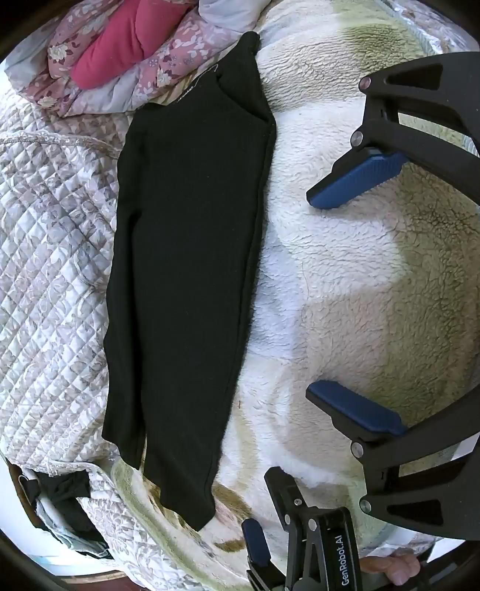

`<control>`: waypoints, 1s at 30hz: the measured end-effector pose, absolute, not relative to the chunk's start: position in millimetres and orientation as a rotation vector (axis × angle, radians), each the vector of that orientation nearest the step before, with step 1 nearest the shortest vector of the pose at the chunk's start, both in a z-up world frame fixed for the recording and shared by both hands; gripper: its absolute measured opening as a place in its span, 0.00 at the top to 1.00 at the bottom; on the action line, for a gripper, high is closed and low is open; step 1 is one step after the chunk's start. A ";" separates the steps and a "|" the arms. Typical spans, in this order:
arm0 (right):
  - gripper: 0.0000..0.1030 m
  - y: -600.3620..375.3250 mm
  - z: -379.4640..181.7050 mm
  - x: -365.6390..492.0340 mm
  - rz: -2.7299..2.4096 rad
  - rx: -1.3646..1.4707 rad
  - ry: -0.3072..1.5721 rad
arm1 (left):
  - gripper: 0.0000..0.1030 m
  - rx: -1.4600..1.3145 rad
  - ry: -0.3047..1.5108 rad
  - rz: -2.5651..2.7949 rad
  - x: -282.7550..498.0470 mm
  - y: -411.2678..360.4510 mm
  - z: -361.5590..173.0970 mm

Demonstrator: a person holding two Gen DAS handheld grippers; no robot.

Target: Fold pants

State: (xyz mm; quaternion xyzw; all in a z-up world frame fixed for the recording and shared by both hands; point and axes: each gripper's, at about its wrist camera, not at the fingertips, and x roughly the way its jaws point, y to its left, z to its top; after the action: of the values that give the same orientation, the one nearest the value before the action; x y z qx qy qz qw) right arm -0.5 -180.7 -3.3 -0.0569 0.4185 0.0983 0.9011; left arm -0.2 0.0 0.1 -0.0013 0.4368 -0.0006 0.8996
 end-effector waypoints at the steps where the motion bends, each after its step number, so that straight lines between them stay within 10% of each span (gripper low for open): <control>1: 0.08 -180.7 -3.2 -0.6 0.203 -0.119 0.863 | 0.06 0.001 0.902 -0.003 -0.4 0.1 0.1; 30: 0.08 -180.6 -2.8 -0.3 0.201 -0.123 0.864 | 0.04 0.009 0.907 -0.019 1.3 -2.1 -3.3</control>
State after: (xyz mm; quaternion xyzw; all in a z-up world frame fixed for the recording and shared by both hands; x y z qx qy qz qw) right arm -0.3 -180.6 -2.8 -0.0595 0.4176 0.0972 0.9015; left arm 1.3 -2.1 -3.3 0.0045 0.4380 -0.0092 0.8989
